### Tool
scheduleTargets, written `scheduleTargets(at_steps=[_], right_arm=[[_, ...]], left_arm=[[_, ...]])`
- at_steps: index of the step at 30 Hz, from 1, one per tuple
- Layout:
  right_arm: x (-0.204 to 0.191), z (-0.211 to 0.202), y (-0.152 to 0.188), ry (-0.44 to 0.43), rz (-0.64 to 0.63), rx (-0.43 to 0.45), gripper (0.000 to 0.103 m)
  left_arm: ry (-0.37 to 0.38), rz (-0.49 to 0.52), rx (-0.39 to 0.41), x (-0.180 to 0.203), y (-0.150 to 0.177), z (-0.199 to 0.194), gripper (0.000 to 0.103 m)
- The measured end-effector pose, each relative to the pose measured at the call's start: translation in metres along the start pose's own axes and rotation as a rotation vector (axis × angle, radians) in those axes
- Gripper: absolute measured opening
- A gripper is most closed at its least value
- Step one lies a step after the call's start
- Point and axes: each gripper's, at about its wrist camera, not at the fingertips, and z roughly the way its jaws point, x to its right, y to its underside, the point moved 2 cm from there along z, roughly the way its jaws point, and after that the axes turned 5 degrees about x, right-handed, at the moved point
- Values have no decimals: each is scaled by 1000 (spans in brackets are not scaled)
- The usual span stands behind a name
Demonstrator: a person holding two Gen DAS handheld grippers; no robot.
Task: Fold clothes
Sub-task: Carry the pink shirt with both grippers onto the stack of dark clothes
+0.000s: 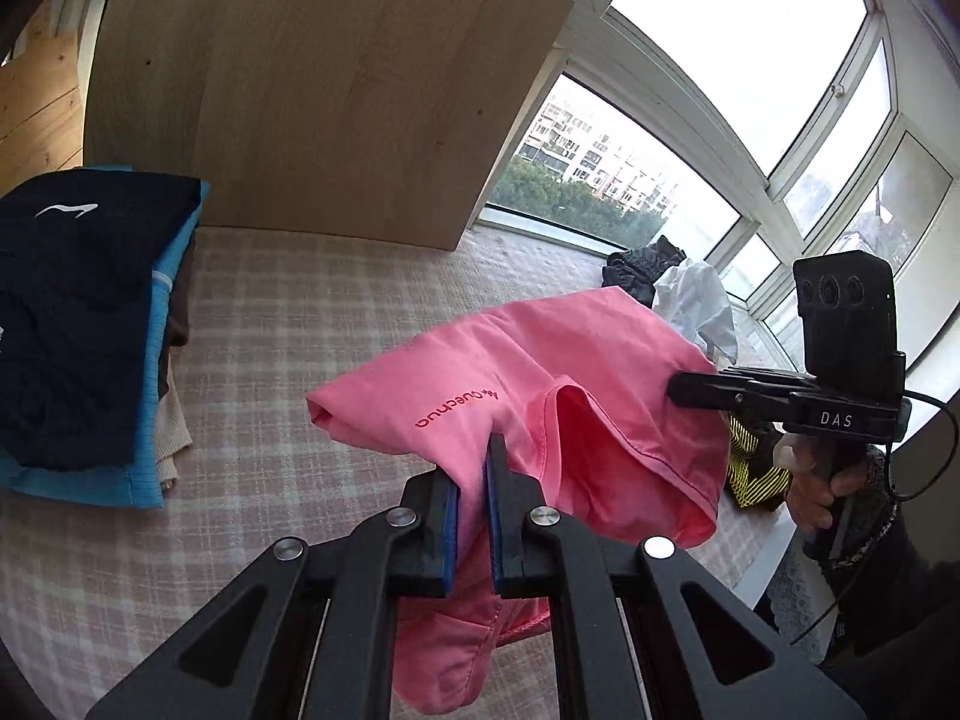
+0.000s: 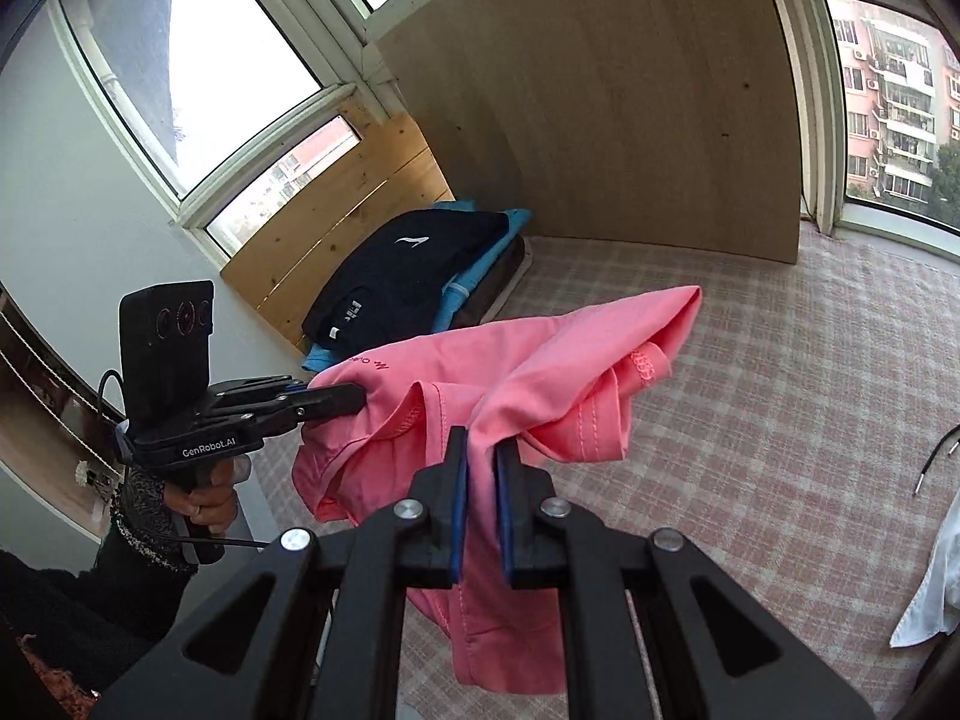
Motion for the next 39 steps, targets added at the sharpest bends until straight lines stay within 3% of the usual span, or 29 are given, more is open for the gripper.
scheduleTargets(at_steps=[8, 13, 16, 19, 21, 22, 24, 26, 29, 32, 39], right_arm=[[-94, 97, -92, -76, -42, 104, 9], [-124, 166, -136, -123, -23, 122, 9], [-127, 209, -148, -133, 2, 92, 9], [-112, 255, -135, -117, 50, 8, 9], [-93, 286, -116, -96, 106, -92, 9], [-82, 299, -107, -82, 133, -141, 12], [-65, 310, -93, -68, 190, -193, 12], [-55, 308, -88, -97, 234, -183, 14], [-49, 304, -86, -94, 235, -185, 28], [-47, 301, -79, -117, 235, -190, 28], [-39, 275, -112, 26, 99, -87, 28]], left_arm=[[-127, 131, 83, -96, -80, -91, 6], [-234, 202, 123, -157, -134, -134, 6], [-287, 230, 121, -188, -156, -135, 6], [-314, 229, 88, -224, -161, -122, 7], [-364, 205, 4, -256, -151, -100, 12], [-428, 188, -45, -273, -144, -88, 13], [-480, 199, -74, -283, -135, -81, 12], [-531, 210, -102, -293, -125, -74, 12], [-516, 233, -41, -280, -127, -91, 13], [-452, 226, -18, -270, -130, -94, 16], [-461, 207, -30, -268, -142, -87, 16]])
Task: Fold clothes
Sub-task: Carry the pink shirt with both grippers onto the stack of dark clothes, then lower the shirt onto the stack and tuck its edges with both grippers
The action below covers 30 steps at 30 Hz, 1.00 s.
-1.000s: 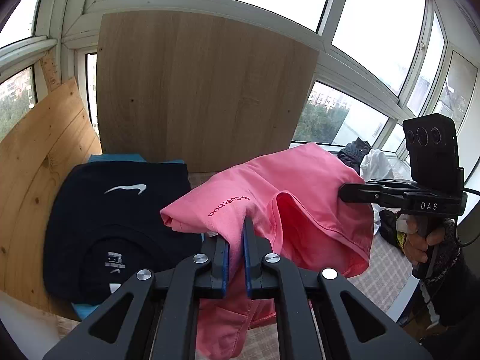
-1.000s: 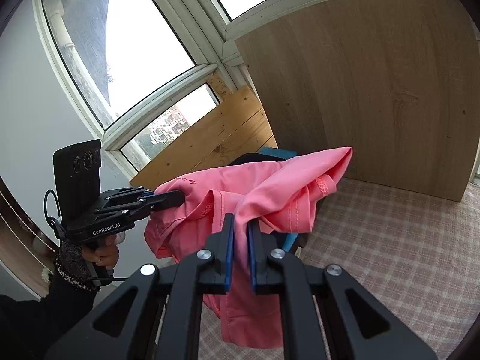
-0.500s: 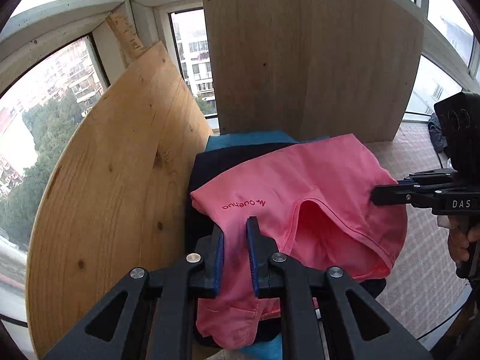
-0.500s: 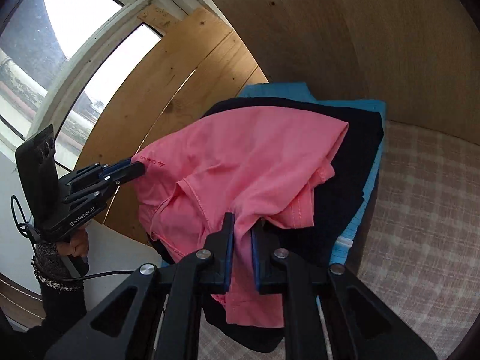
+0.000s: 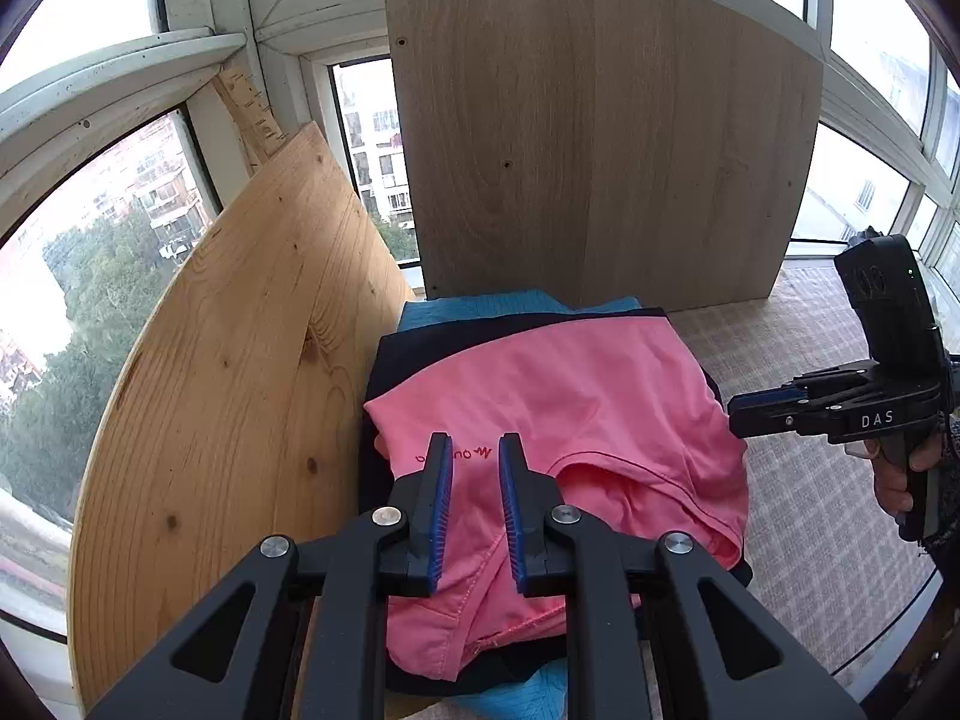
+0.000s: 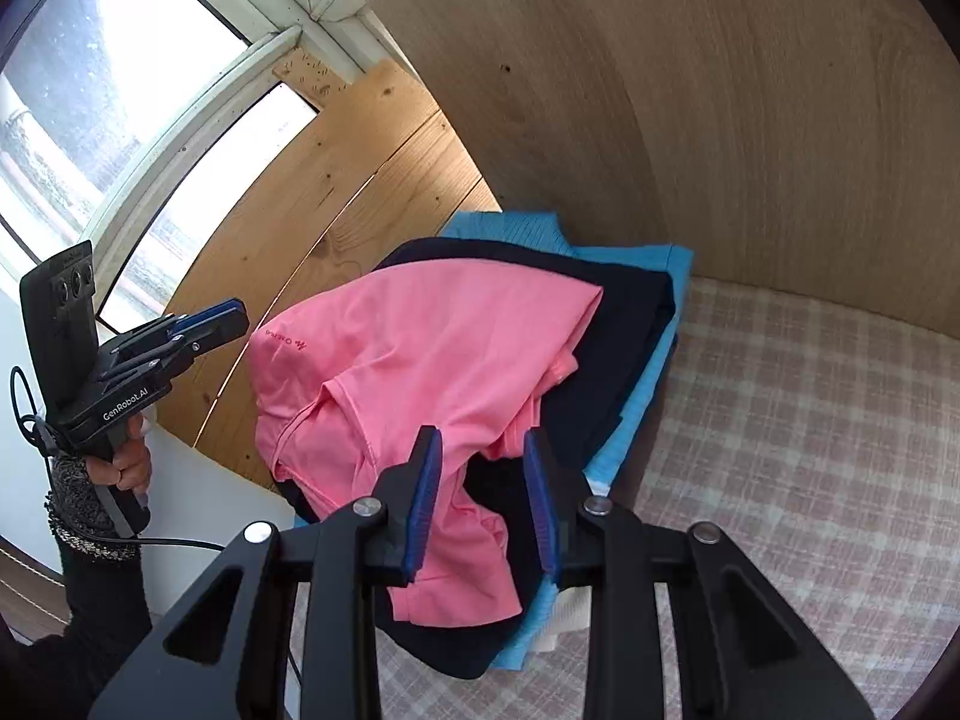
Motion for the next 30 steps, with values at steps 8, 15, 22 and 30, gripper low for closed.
scheduleTargets(at_steps=[8, 15, 22, 30], right_arm=[[15, 35, -46, 34, -100, -39, 28], [12, 68, -47, -5, -173, -101, 33], [5, 74, -36, -62, -210, -93, 20], [-7, 43, -34, -110, -210, 3, 6]], left_arm=[[-46, 55, -152, -6, -35, 73, 27], [-75, 130, -263, -1, -24, 114, 35], [-70, 166, -299, 2, -14, 129, 38], [-84, 194, -236, 13, -14, 110, 6]])
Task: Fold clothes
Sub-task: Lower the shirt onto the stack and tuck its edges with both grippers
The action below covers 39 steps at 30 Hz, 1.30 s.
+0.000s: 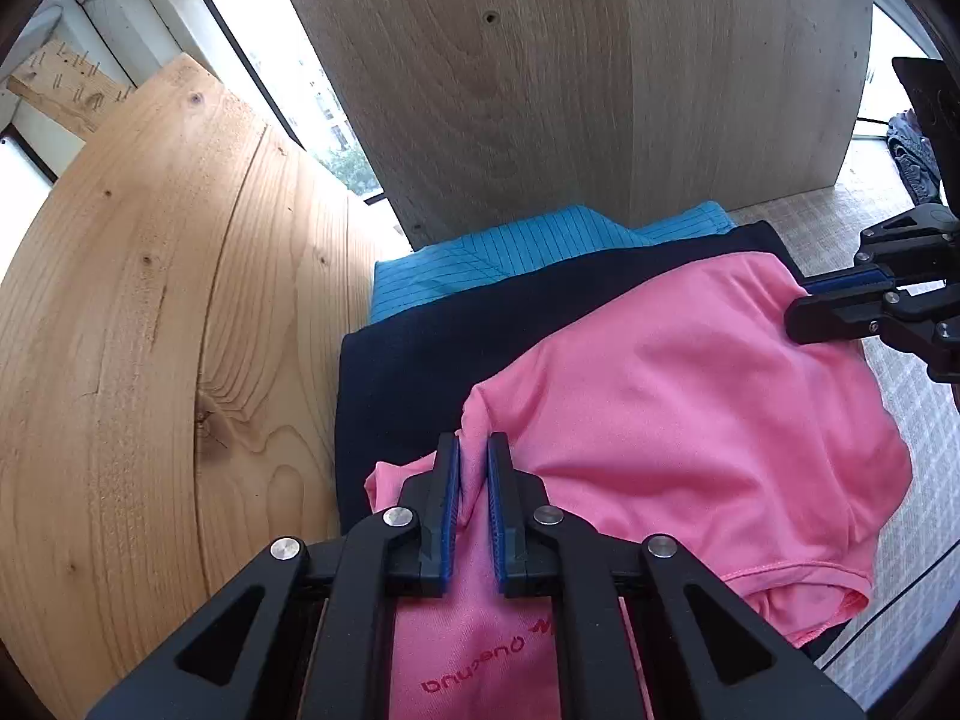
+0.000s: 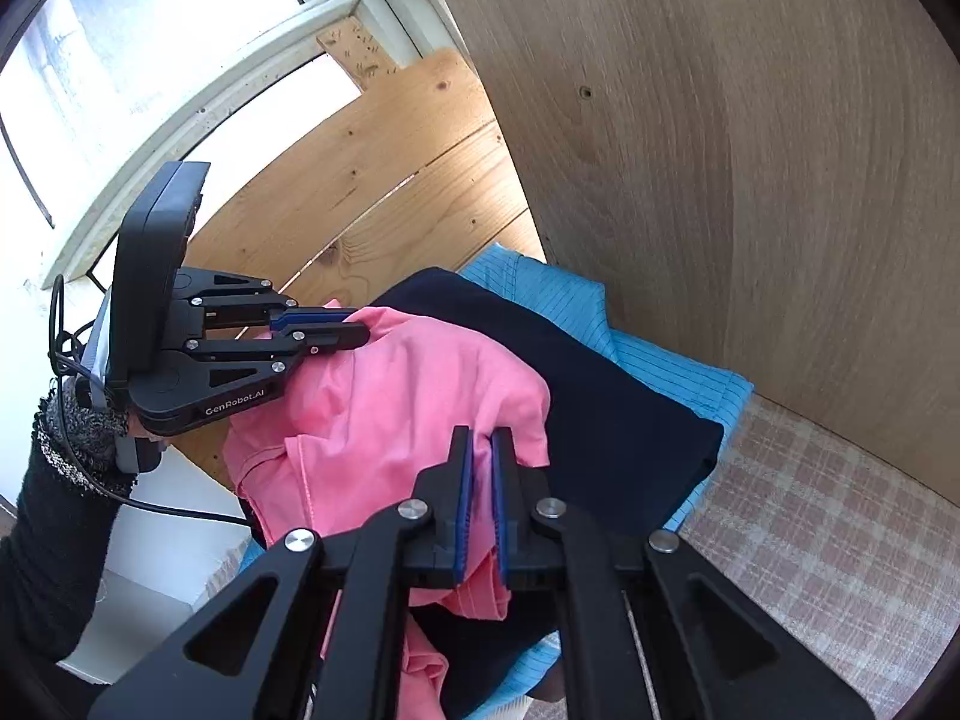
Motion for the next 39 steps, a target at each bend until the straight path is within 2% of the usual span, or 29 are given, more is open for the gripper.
scheduleTargets(at_steps=[4, 6, 7, 8, 10, 11, 13, 15, 17, 22, 27, 30, 31, 33, 36, 39], right_arm=[[-2, -26, -2, 6, 9, 73, 6], [9, -18, -2, 84, 4, 35, 8], [17, -10, -1, 126, 17, -7, 15], [24, -5, -1, 157, 30, -41, 18], [28, -12, -3, 122, 56, -25, 18], [29, -17, -4, 103, 64, -13, 19], [23, -30, -11, 73, 44, 43, 20], [18, -35, -19, 35, 50, 75, 20], [9, -27, -28, 0, 25, 72, 20], [-38, 24, -43, -54, -115, -30, 20], [-75, 96, -52, -140, -167, -142, 20], [-73, 144, -53, -47, -210, -240, 17], [-71, 134, -59, -54, -195, -226, 15], [-66, 112, -69, -69, -163, -192, 18], [-45, 27, -76, -122, -77, -50, 22], [-6, -46, -53, -53, 11, 49, 23]], left_arm=[[-88, 46, 100, 11, -5, -36, 5], [-88, 55, 157, 16, -15, -48, 6], [-56, 43, 160, 15, -20, -43, 7], [-33, 42, 120, 11, -26, -28, 12], [-109, 42, 36, 5, -29, -6, 12], [-111, 28, 42, 0, -28, -9, 12], [-85, -34, 102, -11, -24, -36, 13], [-92, -67, 155, -16, -14, -68, 24], [-97, -105, 210, -20, 0, -99, 35], [-66, -162, 215, -1, 45, -108, 35], [-43, -228, 107, 9, 81, -65, 35], [-23, -257, 71, 11, 97, -47, 34], [-19, -272, 71, 9, 99, -47, 35], [-9, -301, 70, 5, 104, -46, 35], [-18, -288, 100, 1, 101, -63, 34], [1, -256, 156, 7, 91, -85, 34]])
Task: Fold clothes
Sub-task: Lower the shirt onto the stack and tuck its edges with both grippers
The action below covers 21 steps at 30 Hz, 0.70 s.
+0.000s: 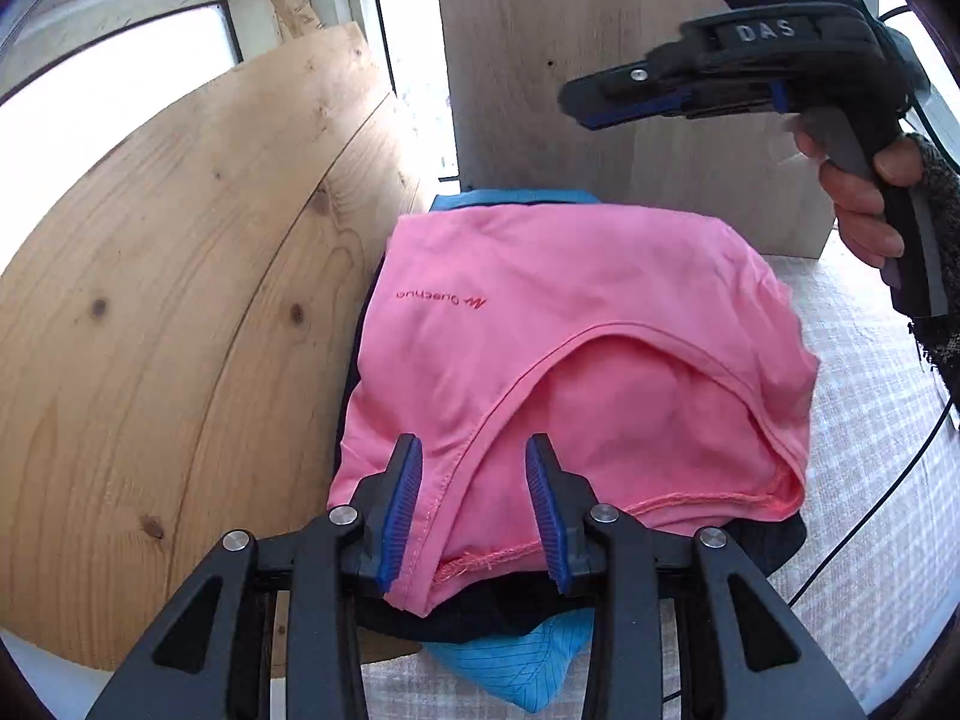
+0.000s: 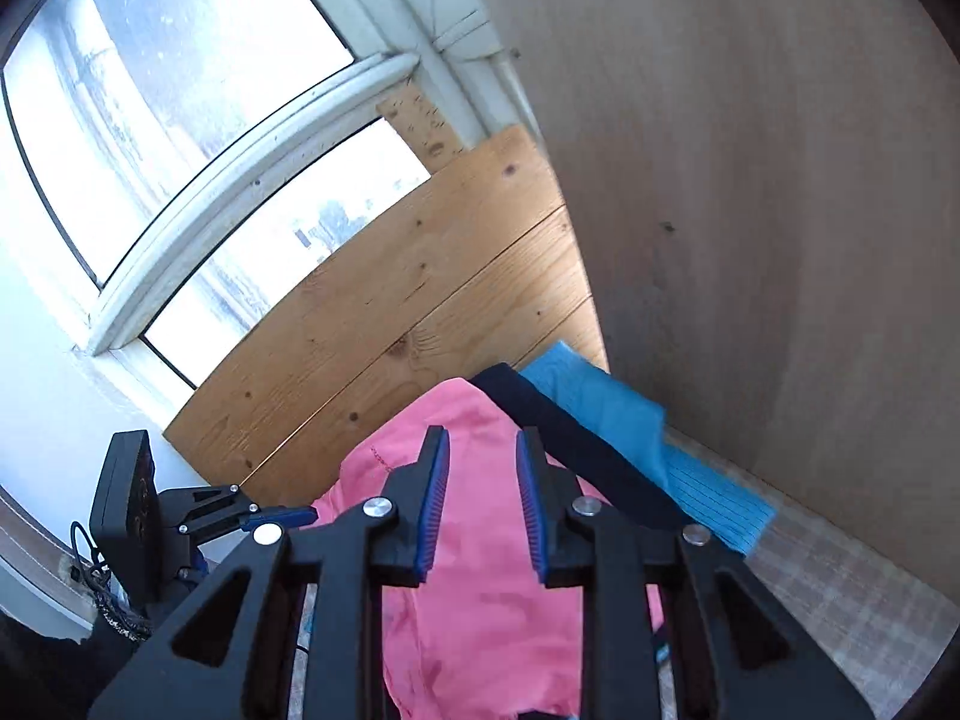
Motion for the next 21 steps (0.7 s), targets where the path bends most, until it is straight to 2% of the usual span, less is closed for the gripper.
scheduleTargets(at_steps=[4, 7, 10, 13, 18, 19, 21], right_arm=[[40, -42, 57, 91, 99, -18, 23], [52, -39, 93, 102, 135, -69, 23], [52, -29, 113, 95, 125, -104, 23], [43, -16, 114, 79, 93, -121, 23], [38, -1, 110, 51, 58, -149, 23], [38, 1, 110, 50, 54, -155, 23], [41, -1, 109, 42, 60, -147, 23]], left_arm=[[90, 45, 54, 29, -15, -14, 34], [210, 90, 62, 71, -15, -13, 36], [310, 142, 47, 123, -8, -8, 40], [323, 205, -4, 162, 4, 8, 40], [204, 320, -62, 183, 20, 42, 41], [192, 340, -64, 183, 21, 47, 37], [209, 312, -70, 174, 16, 45, 15]])
